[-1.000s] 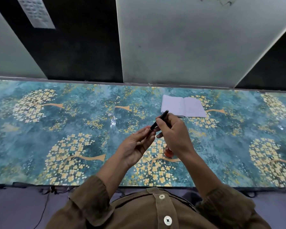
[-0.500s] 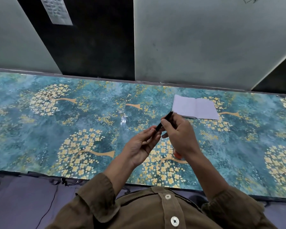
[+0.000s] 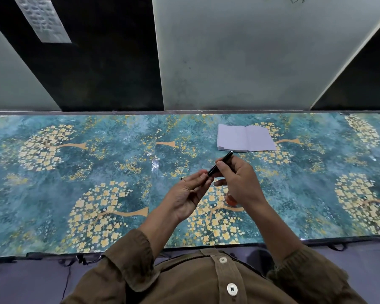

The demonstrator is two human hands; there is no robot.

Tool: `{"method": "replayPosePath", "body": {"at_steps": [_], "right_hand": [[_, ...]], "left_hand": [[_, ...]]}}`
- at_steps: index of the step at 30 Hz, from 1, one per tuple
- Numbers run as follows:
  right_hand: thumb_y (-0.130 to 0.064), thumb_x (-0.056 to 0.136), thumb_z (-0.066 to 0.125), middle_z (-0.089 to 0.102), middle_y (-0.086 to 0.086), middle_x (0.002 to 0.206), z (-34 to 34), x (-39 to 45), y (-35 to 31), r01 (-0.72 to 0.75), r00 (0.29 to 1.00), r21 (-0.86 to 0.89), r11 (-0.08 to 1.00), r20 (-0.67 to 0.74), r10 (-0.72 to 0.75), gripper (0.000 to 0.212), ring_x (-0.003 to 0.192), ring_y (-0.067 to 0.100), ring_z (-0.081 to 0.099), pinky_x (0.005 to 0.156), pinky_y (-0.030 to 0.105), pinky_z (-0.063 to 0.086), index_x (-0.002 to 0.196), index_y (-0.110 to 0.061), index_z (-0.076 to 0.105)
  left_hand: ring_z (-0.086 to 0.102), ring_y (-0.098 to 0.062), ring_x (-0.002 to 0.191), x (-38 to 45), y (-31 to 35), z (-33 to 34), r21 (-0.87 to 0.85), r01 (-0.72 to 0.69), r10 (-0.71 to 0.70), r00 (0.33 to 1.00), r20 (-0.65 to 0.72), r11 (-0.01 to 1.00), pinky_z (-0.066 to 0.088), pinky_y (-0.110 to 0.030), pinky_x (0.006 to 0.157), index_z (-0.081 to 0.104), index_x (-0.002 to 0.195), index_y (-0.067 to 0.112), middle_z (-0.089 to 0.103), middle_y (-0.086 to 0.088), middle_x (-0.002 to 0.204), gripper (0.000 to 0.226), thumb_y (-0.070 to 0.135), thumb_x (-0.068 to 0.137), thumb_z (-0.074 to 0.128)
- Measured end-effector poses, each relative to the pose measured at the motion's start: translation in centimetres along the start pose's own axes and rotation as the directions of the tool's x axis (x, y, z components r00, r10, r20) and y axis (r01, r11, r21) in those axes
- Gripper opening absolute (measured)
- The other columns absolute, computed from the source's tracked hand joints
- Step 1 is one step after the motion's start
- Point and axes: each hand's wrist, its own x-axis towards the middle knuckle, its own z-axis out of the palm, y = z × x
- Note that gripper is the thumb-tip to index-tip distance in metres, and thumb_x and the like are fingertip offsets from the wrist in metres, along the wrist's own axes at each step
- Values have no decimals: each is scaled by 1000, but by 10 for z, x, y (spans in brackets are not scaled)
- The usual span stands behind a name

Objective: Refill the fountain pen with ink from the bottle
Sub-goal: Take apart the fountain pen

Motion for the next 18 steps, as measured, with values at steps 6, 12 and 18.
{"method": "replayPosePath", "body": {"at_steps": [6,12,18], "right_hand": [[-19,102,53,73,5,93,7,-14,6,66,996,-75,995,-59,-70,9,85,15,74,61,29,60,101,-14,61],[-29,101,51,74,-2,88,20,-28,11,114,984,-171,979,-116,-135,7,80,15,74,71,48,60,99,-23,56],[-24,99,56,73,-4,88,39,-44,14,63,988,-160,985,-129,-84,9,81,12,71,75,46,59,101,-18,64]], "left_hand": [[75,-20,66,1,-2,-2,45,20,-19,999,-26,999,61,-23,69,68,93,-5,73,-20,83,15,-13,90,56],[74,-20,71,0,1,-18,70,72,-72,997,4,995,61,-23,71,68,99,-6,72,-19,92,17,-12,92,54],[72,-23,81,-3,7,-39,59,120,-124,990,65,991,61,-23,78,75,93,-10,73,-22,95,22,-11,90,54]]}}
